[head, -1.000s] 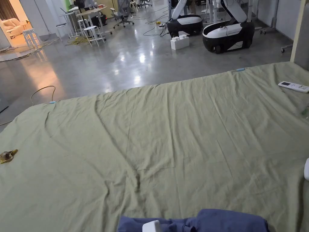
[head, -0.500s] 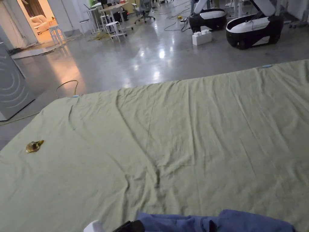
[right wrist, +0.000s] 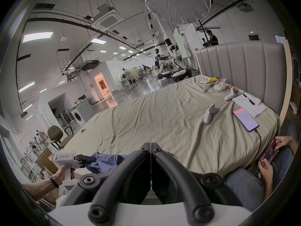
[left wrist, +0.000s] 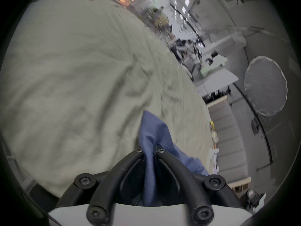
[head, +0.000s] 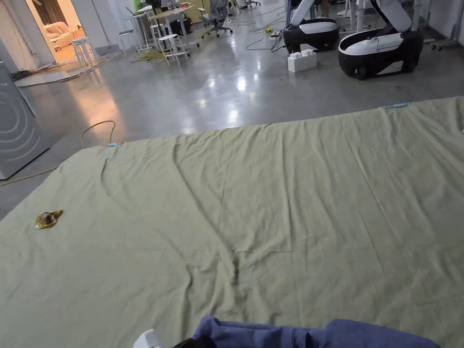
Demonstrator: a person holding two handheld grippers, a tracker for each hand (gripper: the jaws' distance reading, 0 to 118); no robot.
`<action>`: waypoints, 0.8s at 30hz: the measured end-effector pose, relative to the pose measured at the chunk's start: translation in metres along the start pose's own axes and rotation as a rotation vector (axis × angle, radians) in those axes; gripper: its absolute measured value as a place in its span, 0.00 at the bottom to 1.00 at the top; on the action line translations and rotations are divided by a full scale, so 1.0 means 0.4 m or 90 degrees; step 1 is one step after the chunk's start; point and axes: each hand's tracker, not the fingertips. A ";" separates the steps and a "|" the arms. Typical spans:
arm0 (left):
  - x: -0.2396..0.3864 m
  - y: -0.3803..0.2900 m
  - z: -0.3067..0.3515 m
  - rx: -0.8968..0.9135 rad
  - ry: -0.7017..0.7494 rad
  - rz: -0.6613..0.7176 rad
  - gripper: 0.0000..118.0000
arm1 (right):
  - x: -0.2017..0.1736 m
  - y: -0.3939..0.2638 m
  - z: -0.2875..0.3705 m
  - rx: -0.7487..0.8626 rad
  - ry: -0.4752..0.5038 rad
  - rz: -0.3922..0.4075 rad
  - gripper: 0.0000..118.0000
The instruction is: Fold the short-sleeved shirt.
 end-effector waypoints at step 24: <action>0.454 -0.346 -0.174 -0.152 -0.055 -0.351 0.08 | -0.028 -0.038 0.046 -0.022 -0.011 -0.013 0.00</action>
